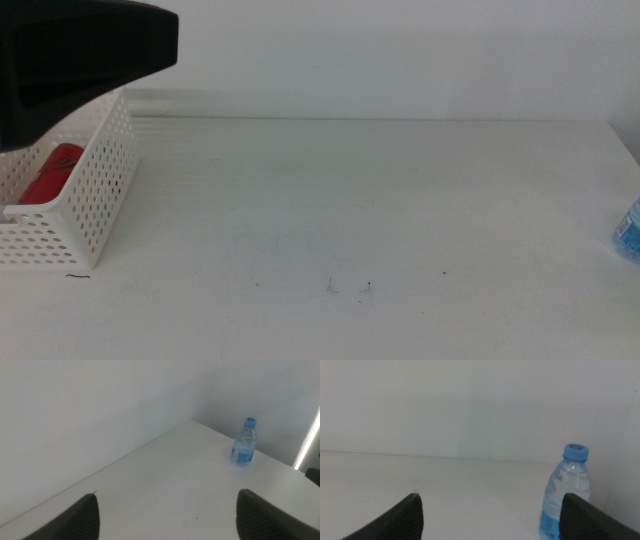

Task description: Use arms to grab the bottles and put them into the dustbin to the left of the table.

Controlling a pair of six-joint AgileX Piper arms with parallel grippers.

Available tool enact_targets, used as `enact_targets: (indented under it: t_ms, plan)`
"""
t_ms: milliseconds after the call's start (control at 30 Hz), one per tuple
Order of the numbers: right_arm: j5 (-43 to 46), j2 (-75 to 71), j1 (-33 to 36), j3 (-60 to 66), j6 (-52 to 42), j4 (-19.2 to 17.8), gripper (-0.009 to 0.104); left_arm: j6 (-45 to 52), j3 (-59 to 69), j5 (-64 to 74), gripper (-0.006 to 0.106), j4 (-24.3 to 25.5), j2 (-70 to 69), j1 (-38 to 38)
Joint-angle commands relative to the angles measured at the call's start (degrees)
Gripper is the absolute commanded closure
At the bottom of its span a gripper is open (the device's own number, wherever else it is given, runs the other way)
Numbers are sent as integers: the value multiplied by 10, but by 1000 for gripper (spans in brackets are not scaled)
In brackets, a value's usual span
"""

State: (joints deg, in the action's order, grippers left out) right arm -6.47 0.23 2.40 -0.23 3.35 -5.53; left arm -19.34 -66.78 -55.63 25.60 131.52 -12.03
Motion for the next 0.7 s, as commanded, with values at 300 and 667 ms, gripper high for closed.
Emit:
enact_targets:
  t_ms: [300,667]
  plan:
    - [57,-2,-1,2,-4,-21,3,-6,-22,-2,7,0,13,0]
    - [58,63,-43,2,-4,-56,3,-6,-22,-2,7,0,13,0]
